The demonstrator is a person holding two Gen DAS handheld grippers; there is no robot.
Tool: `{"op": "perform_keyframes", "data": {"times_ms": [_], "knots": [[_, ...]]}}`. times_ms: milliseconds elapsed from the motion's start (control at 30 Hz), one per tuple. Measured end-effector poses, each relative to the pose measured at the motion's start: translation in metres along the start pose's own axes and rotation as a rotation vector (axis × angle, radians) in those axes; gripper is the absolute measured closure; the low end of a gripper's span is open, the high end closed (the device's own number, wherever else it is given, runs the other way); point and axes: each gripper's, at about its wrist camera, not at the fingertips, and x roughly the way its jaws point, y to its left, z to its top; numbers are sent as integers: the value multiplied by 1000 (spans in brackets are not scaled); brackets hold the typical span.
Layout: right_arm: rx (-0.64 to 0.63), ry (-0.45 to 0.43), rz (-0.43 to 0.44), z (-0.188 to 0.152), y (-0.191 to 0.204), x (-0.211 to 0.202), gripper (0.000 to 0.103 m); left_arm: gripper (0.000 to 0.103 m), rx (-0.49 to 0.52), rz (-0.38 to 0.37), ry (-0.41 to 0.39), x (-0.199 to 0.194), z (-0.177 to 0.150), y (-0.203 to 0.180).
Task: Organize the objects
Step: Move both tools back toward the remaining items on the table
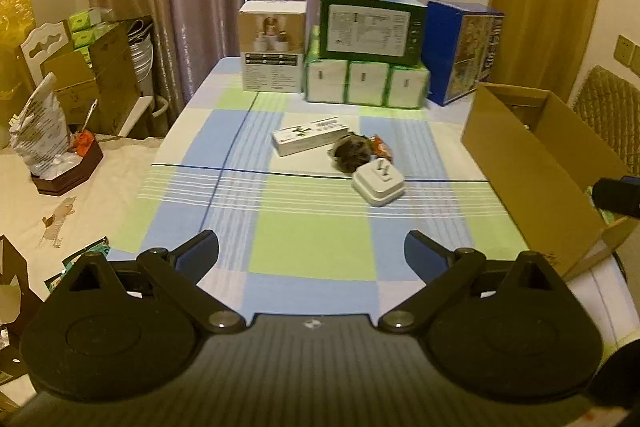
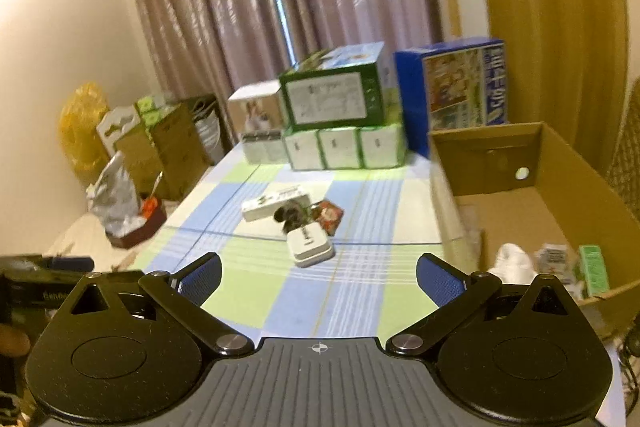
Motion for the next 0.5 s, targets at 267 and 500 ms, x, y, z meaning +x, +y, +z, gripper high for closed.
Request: {"op": "perform_keyframes", "data": {"times_ms": [267,500], "knots": [[-57,29,8,-7,7,64,2,5,-23,19,28,49,7,19],[-127,71,-19,-19,7,138,2,5,7,57,19,105,13,19]]}}
